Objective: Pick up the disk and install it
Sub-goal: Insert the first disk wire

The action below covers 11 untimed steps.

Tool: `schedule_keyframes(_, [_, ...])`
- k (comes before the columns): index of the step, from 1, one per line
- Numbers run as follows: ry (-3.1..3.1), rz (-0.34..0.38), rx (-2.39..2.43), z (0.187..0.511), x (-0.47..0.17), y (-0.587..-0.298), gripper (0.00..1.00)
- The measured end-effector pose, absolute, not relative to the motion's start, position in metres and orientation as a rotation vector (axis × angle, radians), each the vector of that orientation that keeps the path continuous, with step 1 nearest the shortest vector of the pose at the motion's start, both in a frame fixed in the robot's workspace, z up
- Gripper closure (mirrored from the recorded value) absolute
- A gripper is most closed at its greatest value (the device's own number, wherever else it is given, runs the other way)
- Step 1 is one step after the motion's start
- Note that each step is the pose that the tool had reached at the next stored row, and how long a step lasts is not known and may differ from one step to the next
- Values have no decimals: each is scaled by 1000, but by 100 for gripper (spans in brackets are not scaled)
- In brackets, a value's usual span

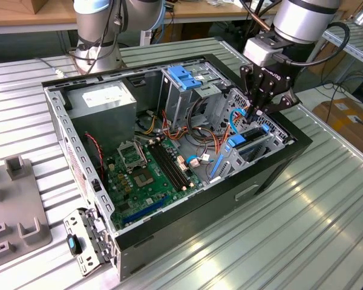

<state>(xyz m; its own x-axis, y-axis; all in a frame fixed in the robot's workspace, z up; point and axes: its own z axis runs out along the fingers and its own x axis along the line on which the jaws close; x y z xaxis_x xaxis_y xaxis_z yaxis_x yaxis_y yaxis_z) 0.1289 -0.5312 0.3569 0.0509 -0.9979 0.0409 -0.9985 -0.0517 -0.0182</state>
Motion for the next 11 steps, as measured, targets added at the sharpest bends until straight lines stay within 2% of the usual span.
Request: schedule_keyframes(11, [-2114, 105, 2333, 354, 117, -539, 84])
